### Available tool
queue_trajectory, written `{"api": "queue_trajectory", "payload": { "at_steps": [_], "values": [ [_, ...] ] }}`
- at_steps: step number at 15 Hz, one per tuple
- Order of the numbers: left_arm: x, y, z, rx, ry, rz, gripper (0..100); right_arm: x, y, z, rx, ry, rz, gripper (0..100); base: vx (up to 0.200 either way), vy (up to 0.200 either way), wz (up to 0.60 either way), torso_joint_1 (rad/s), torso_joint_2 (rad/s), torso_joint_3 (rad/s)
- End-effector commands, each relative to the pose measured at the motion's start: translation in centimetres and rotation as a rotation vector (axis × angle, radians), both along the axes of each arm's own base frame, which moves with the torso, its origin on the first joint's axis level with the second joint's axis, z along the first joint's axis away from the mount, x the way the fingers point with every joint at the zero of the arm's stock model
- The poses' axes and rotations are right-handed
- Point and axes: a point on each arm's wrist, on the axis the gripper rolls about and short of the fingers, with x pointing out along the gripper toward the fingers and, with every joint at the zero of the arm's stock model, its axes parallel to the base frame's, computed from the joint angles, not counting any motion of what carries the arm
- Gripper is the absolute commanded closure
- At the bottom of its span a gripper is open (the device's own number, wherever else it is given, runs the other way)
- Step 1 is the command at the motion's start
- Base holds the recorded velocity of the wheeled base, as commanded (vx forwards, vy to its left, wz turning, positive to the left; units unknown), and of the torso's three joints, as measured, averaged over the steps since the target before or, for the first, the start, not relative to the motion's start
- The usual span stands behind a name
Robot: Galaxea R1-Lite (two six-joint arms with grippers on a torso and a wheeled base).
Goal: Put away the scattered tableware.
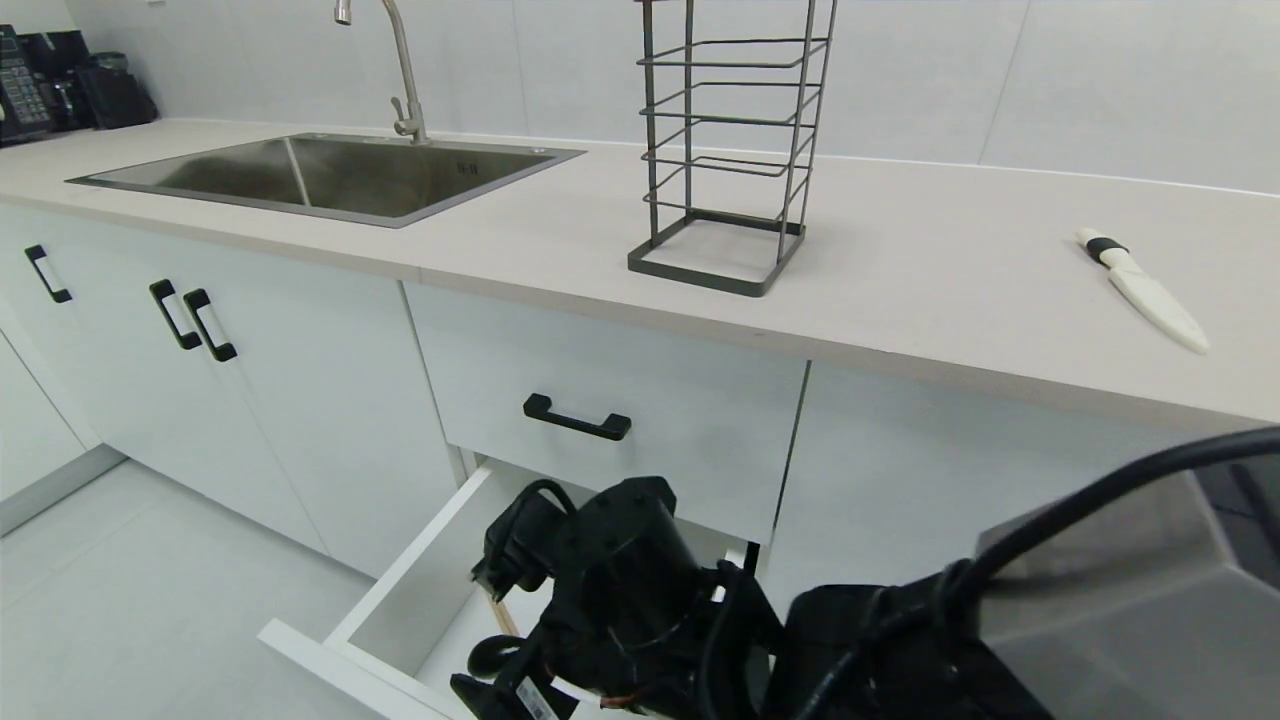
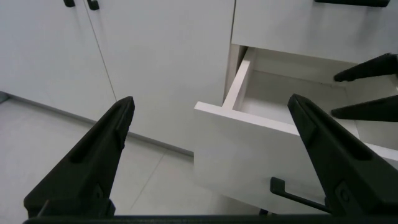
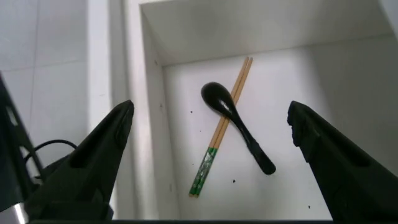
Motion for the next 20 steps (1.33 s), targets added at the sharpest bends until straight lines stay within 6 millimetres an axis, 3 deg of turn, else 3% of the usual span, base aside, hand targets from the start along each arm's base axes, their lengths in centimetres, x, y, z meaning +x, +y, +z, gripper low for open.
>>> {"api": "queue_trajectory", "payload": {
  "at_steps": [1,4,7,11,13,14,17,20],
  "values": [
    [0.0,0.0,0.0,0.0,0.001,0.0,0,-2.5,-3.1,3.1,0.077,-0.05,0.008,0,0.0,0.0,0.0,0.0,0.0,0.0],
    [0.0,0.0,0.0,0.0,0.001,0.0,0,-3.8,-5.7,3.6,0.105,-0.076,-0.009,0,0.0,0.0,0.0,0.0,0.0,0.0],
    [0.0,0.0,0.0,0.0,0.001,0.0,0,-4.4,-6.9,5.0,0.176,-0.109,-0.014,0,0.0,0.0,0.0,0.0,0.0,0.0],
    [0.0,0.0,0.0,0.0,0.001,0.0,0,-4.2,-9.4,6.9,0.219,-0.134,-0.076,0,0.0,0.0,0.0,0.0,0.0,0.0],
    [0.0,0.0,0.0,0.0,0.001,0.0,0,-4.9,-11.4,6.6,0.197,-0.126,-0.088,0,0.0,0.0,0.0,0.0,0.0,0.0],
    [0.0,0.0,0.0,0.0,0.001,0.0,0,-6.0,-13.5,6.2,0.179,-0.11,-0.088,0,0.0,0.0,0.0,0.0,0.0,0.0],
    [0.0,0.0,0.0,0.0,0.001,0.0,0,-6.6,-14.9,7.5,0.241,-0.113,-0.089,0,0.0,0.0,0.0,0.0,0.0,0.0],
    [0.0,0.0,0.0,0.0,0.001,0.0,0,-7.7,-17.7,7.0,0.235,-0.095,-0.08,0,0.0,0.0,0.0,0.0,0.0,0.0]
  ]
}}
